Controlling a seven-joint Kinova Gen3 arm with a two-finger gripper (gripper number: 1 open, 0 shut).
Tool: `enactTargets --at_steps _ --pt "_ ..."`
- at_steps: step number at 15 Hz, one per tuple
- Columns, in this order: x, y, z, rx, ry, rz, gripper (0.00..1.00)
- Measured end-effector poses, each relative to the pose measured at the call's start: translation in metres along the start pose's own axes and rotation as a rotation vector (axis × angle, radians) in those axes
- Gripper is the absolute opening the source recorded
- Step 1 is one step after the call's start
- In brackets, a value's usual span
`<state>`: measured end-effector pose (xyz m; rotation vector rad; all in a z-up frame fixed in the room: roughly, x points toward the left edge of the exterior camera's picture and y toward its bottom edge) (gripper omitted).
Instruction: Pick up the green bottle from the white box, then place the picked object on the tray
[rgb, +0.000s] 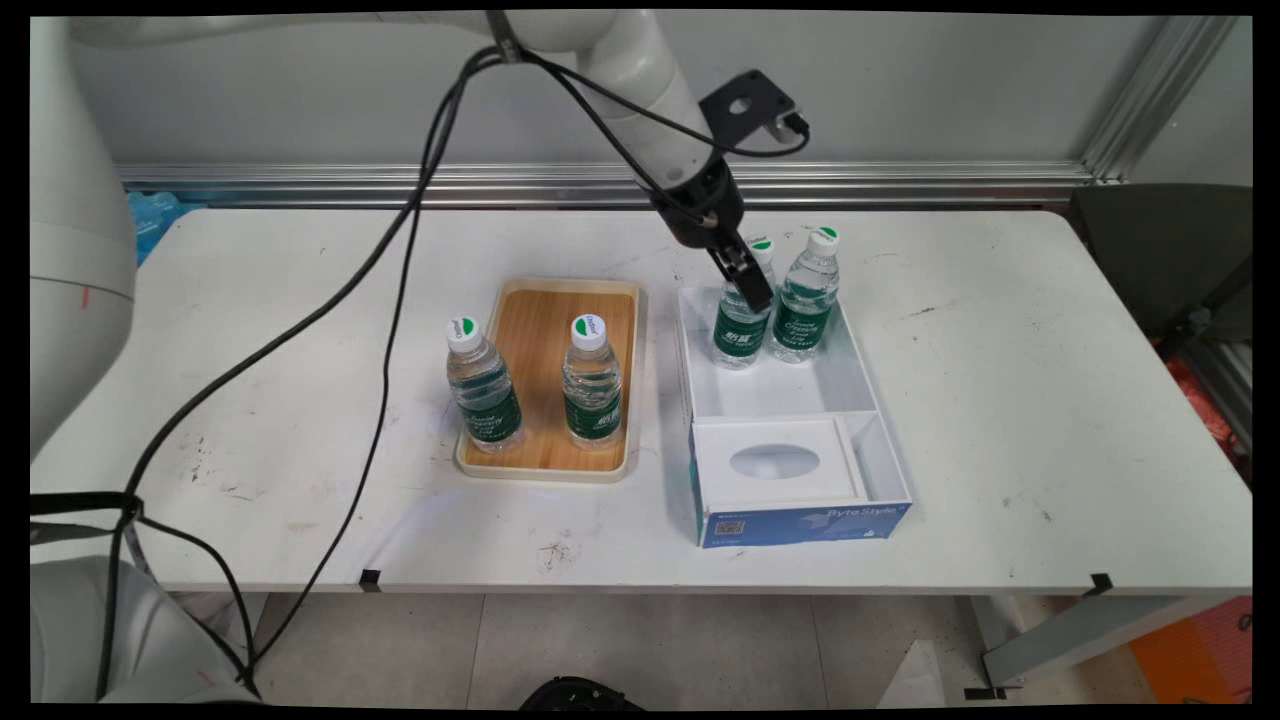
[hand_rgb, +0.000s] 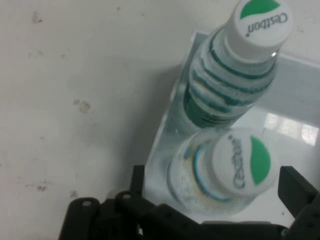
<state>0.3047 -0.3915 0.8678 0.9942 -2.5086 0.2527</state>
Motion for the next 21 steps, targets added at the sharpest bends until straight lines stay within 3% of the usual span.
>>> enactTargets --at_steps 4,5,13,21 --pt "0.004 -0.002 0.016 -0.034 0.01 0.015 1.0" --pt "0.005 -0.002 0.018 -0.041 0.014 0.018 0.0" --pt "0.001 -0.004 0.01 -0.047 0.017 0.043 0.0" --pt "0.015 0.001 -0.07 -0.011 0.094 -0.02 0.0"
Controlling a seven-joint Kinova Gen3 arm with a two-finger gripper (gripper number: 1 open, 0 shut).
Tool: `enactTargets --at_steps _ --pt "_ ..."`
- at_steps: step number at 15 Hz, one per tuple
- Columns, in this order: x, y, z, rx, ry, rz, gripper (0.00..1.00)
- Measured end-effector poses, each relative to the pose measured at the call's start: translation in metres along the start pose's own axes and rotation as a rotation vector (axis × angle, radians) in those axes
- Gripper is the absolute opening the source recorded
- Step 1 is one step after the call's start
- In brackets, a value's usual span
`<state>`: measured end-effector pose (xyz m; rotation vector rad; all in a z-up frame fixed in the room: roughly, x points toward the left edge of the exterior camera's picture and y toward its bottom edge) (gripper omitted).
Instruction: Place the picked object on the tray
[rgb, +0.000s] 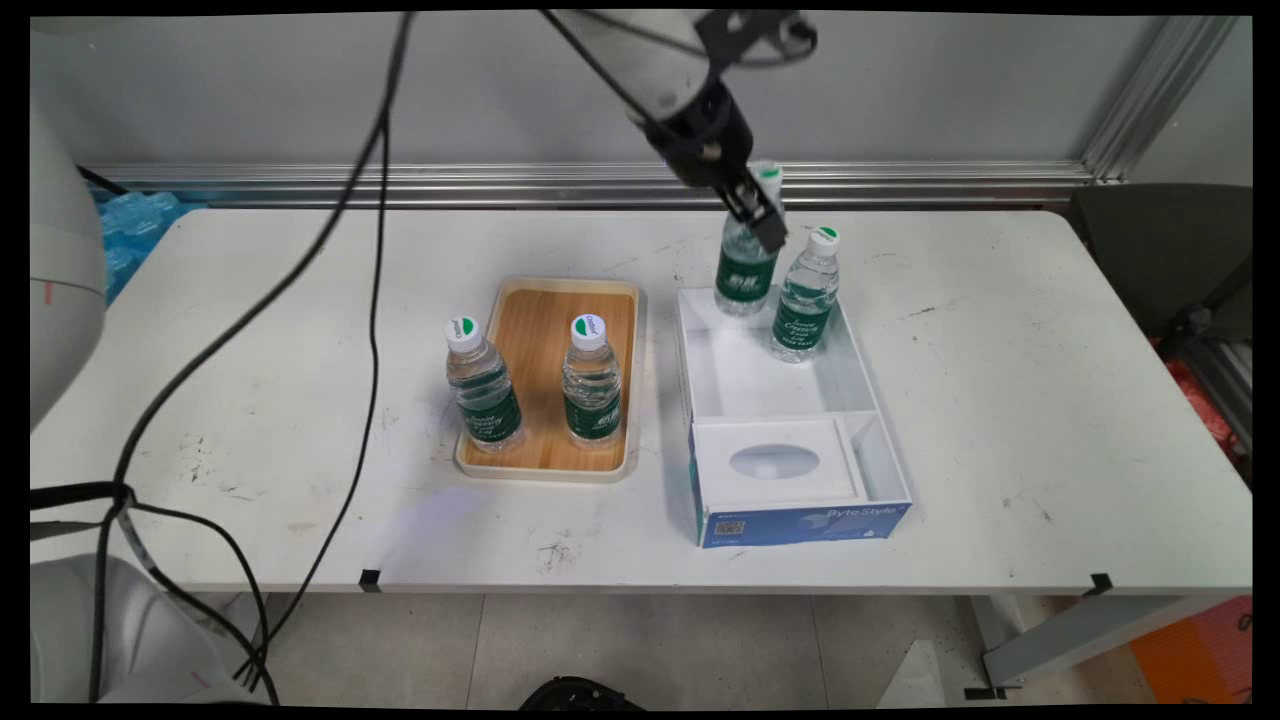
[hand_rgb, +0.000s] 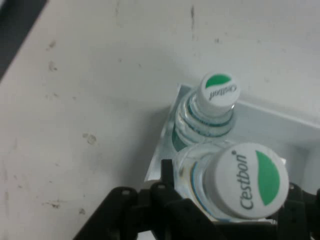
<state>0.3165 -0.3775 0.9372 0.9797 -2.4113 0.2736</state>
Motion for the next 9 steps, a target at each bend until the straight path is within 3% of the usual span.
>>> enactTargets --at_steps 5,9 --pt "0.009 0.007 -0.058 0.012 0.038 -0.061 0.0" --pt "-0.003 0.007 -0.101 0.031 0.043 -0.099 0.0"
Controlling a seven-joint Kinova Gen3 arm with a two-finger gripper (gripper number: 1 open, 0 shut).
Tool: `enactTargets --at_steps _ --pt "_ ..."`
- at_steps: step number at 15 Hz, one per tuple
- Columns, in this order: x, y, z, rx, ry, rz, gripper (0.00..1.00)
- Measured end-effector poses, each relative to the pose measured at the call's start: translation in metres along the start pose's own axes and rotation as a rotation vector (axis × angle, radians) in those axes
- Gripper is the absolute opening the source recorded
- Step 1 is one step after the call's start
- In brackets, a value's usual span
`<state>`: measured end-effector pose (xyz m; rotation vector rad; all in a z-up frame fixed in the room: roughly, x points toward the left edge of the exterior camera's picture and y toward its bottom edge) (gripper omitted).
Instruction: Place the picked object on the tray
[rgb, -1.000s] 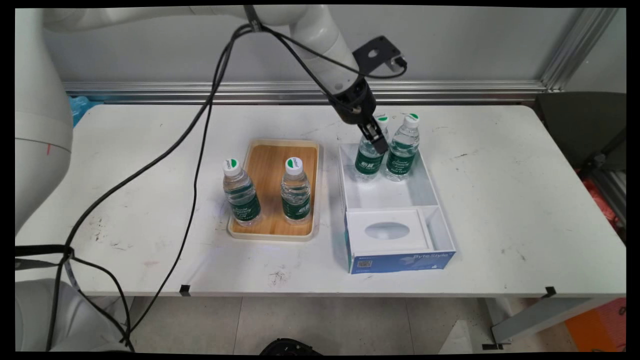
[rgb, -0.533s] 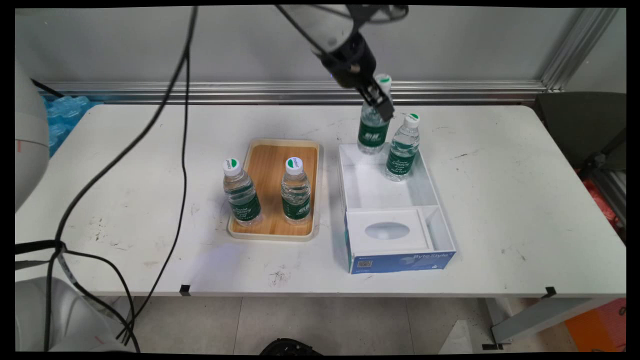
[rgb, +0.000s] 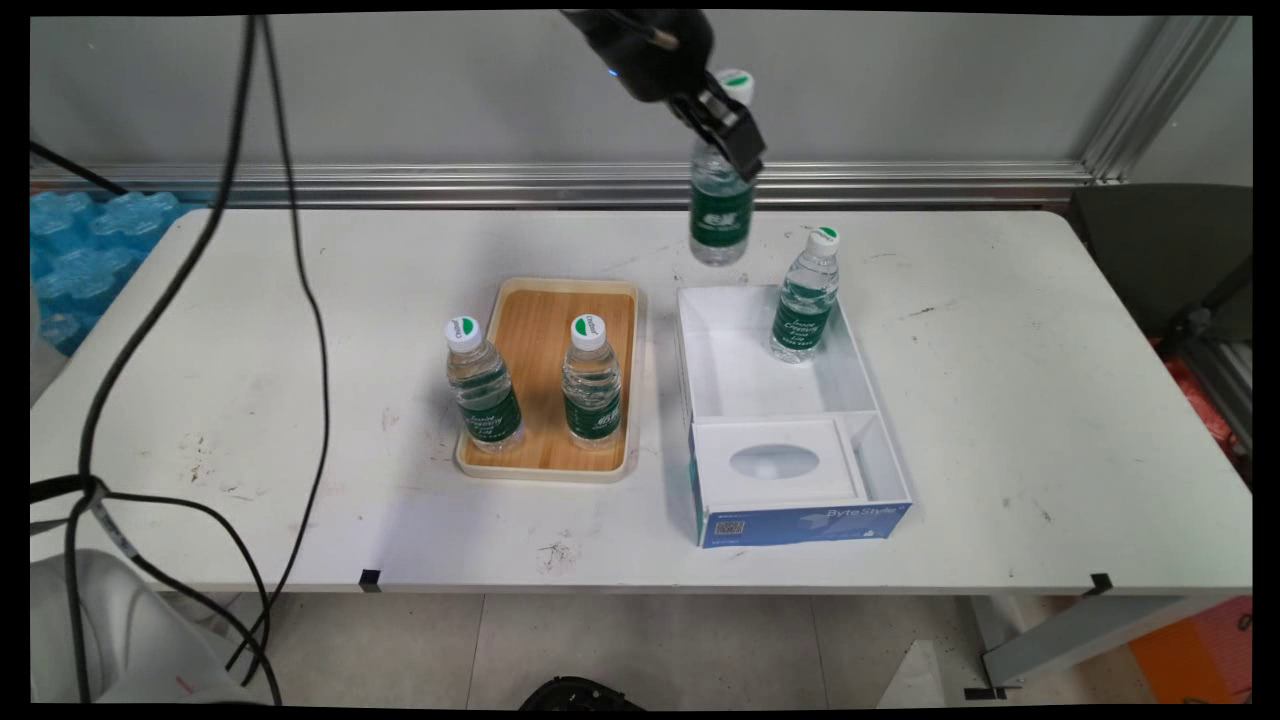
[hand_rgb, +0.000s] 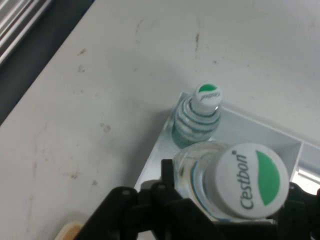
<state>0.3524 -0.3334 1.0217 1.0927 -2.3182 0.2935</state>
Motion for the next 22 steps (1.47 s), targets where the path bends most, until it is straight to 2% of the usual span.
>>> enactTargets --at_steps 5,10,15,22 --pt "-0.025 -0.014 -0.033 0.031 -0.021 -0.032 0.0" --pt "-0.057 -0.034 -0.038 0.052 -0.043 -0.049 0.0" --pt "-0.086 -0.06 -0.011 0.058 -0.057 -0.048 0.0" --pt "-0.115 -0.088 0.038 0.024 -0.081 -0.041 0.0"
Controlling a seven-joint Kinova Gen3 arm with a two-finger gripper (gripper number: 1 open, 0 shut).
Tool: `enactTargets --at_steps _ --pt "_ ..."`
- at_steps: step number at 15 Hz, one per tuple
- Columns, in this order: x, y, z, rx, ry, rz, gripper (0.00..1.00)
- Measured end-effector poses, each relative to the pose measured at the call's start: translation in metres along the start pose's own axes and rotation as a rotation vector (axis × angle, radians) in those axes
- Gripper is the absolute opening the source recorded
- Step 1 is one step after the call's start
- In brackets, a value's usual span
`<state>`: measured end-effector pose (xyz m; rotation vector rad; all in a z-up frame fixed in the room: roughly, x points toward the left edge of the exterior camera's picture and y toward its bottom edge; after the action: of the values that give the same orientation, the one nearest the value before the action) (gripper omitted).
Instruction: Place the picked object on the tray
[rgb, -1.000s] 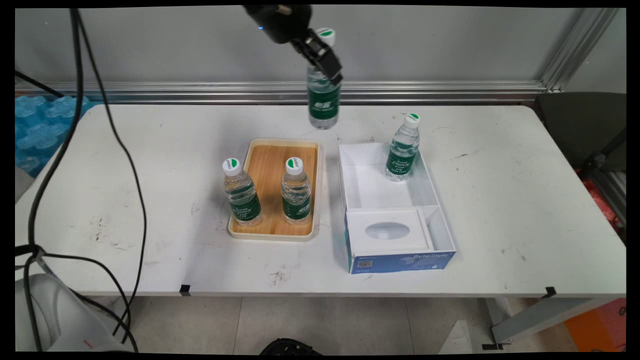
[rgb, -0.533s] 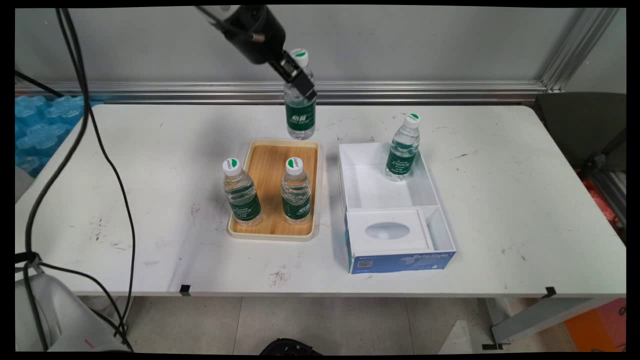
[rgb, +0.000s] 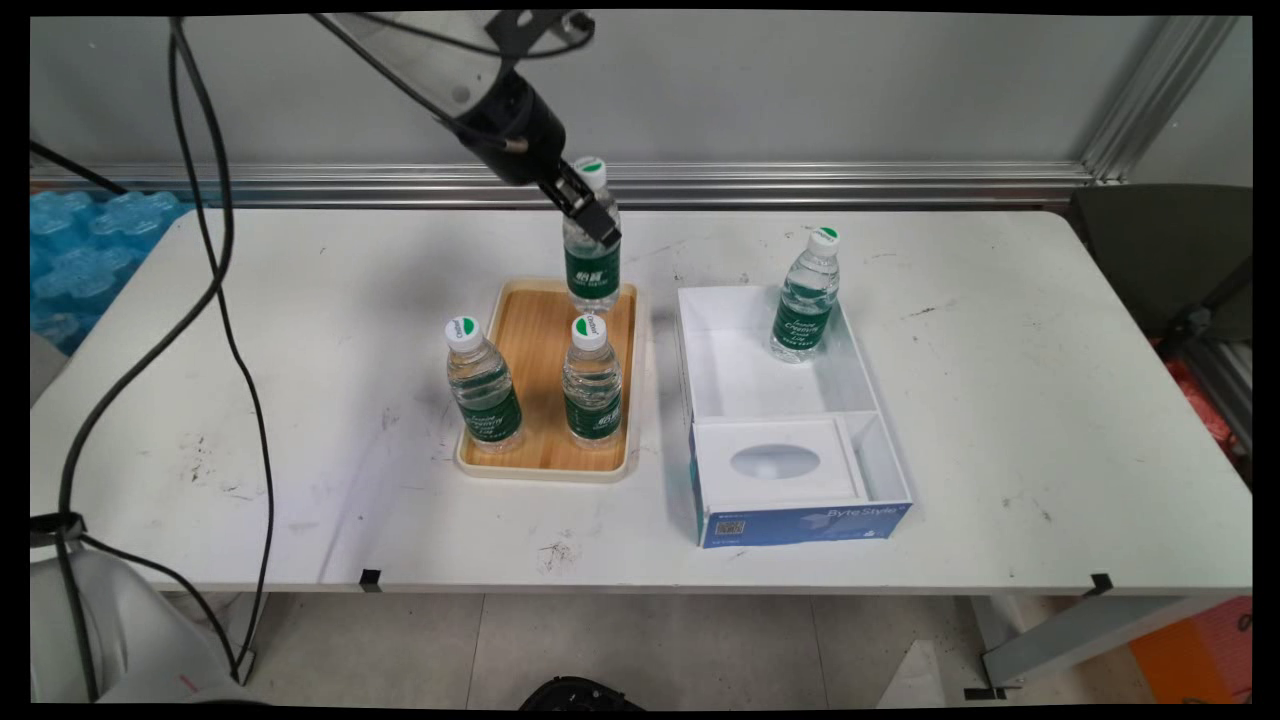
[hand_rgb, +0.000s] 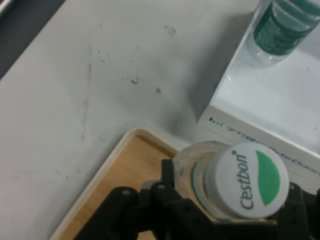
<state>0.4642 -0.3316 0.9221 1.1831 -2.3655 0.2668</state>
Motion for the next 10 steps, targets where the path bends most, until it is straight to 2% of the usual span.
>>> enactTargets --at_steps 10 --pt "-0.018 -0.022 0.056 -0.054 -0.023 0.047 0.0"
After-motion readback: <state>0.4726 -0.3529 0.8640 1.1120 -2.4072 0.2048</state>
